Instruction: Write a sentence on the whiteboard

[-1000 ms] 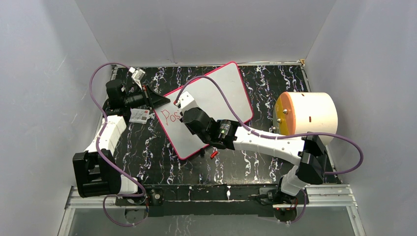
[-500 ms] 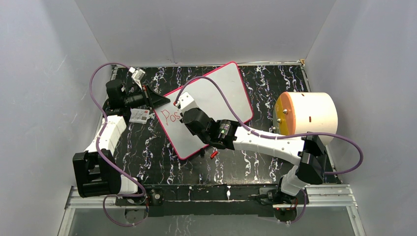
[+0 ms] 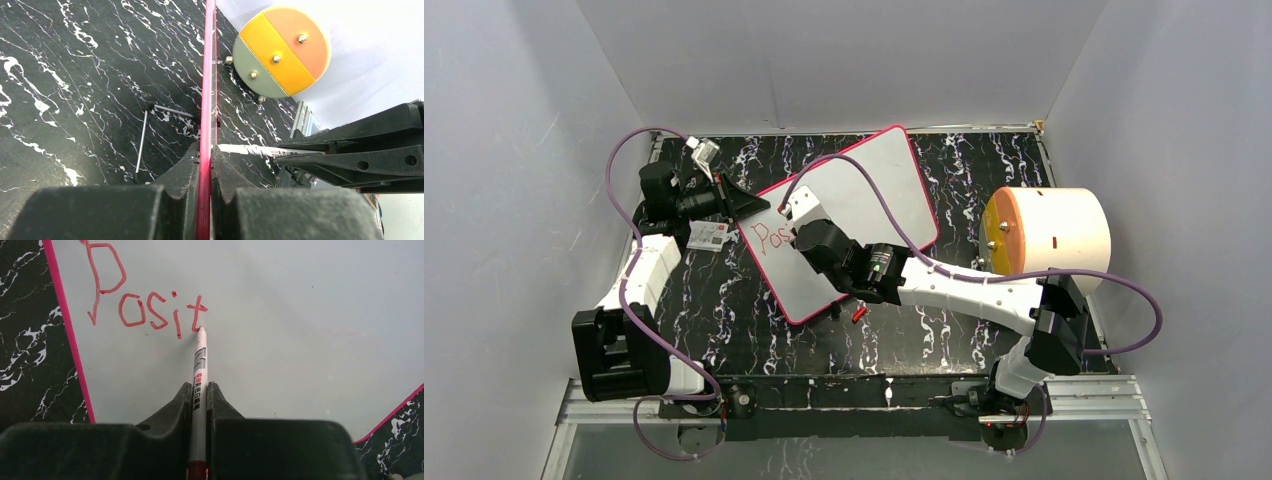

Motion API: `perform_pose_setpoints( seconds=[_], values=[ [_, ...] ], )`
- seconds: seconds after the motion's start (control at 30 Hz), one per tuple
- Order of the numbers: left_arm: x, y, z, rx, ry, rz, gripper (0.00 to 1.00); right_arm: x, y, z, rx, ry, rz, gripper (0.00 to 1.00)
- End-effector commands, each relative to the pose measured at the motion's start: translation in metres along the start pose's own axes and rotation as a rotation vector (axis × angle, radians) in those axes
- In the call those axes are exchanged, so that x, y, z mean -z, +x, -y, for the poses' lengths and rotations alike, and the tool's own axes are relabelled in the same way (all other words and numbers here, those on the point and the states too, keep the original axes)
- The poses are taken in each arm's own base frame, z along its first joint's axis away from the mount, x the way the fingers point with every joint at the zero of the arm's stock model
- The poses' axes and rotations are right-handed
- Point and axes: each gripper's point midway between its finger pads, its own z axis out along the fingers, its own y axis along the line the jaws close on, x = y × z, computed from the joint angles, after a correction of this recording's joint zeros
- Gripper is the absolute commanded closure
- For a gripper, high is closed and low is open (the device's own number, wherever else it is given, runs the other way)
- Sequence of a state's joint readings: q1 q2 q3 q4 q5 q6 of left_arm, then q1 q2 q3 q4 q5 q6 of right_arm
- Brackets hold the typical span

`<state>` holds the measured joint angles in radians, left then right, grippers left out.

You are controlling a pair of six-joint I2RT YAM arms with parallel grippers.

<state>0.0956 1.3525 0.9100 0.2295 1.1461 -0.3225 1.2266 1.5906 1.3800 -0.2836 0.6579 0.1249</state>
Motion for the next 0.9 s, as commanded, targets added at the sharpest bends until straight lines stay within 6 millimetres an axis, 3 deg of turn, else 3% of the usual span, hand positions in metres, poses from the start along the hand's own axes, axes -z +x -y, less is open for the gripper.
perform_pose_setpoints(
  seconds=[0.0,0.3,0.63,0.87],
  values=[
    [0.0,0.012,-0.03,0.003,-0.115,-0.009,1.0,0.003,-0.024,0.006,-0.053,0.017,0.086,1.0],
    [0.0,0.012,-0.03,0.002,-0.115,-0.01,1.0,0.012,-0.045,0.011,-0.088,0.009,0.166,1.0],
    [0.0,0.012,-0.03,0.001,-0.114,-0.01,1.0,0.01,-0.051,0.021,-0.106,0.056,0.191,1.0],
    [0.0,0.012,-0.03,0.001,-0.114,-0.01,1.0,0.004,-0.044,0.02,-0.101,0.059,0.166,1.0]
  ],
)
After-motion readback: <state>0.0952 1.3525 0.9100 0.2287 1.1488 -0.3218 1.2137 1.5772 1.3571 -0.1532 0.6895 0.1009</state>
